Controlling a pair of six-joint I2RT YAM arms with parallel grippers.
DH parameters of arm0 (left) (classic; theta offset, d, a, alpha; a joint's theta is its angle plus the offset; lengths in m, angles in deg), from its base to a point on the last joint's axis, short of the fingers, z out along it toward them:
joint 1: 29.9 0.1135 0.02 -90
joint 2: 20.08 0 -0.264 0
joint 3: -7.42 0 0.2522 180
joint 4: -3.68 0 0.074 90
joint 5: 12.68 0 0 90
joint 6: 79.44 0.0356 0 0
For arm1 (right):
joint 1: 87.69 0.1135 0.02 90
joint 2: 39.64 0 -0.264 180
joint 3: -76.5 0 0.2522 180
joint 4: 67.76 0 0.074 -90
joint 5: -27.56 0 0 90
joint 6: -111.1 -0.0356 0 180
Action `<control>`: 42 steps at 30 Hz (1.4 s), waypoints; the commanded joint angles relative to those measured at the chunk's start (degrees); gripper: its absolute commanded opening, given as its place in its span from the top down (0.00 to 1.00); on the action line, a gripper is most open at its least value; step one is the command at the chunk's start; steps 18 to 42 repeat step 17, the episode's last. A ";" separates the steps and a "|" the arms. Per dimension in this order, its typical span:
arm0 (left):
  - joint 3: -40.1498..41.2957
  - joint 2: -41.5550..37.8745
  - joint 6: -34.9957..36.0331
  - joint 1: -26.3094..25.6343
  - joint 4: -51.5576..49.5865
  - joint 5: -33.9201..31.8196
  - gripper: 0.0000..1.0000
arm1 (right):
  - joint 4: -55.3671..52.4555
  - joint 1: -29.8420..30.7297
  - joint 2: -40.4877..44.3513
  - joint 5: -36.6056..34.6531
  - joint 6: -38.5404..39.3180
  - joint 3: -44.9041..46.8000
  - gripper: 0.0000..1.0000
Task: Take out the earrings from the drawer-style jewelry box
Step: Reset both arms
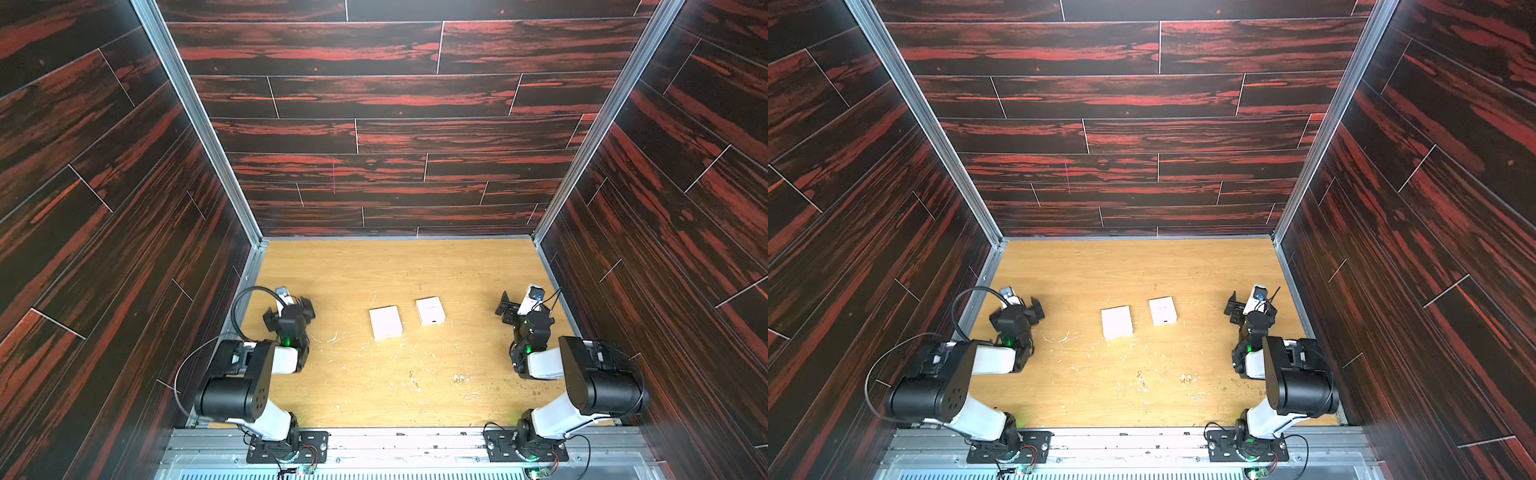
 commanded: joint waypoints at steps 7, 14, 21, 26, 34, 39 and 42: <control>-3.55 -1.93 -2.28 2.88 -3.32 2.86 0.00 | -0.48 -0.12 0.55 0.45 -0.75 0.17 0.01; -3.18 -2.18 -2.06 2.88 -3.03 3.01 0.00 | -1.10 -0.15 0.45 0.62 -0.82 -0.19 0.01; -3.28 -2.23 -2.04 2.88 -3.11 3.11 0.00 | -0.57 -0.09 0.63 0.62 -0.70 0.16 0.01; -3.28 -2.23 -2.04 2.88 -3.11 3.11 0.00 | -0.57 -0.09 0.63 0.62 -0.70 0.16 0.01; -3.28 -2.23 -2.04 2.88 -3.11 3.11 0.00 | -0.57 -0.09 0.63 0.62 -0.70 0.16 0.01; -3.28 -2.23 -2.04 2.88 -3.11 3.11 0.00 | -0.57 -0.09 0.63 0.62 -0.70 0.16 0.01; -3.28 -2.23 -2.04 2.88 -3.11 3.11 0.00 | -0.57 -0.09 0.63 0.62 -0.70 0.16 0.01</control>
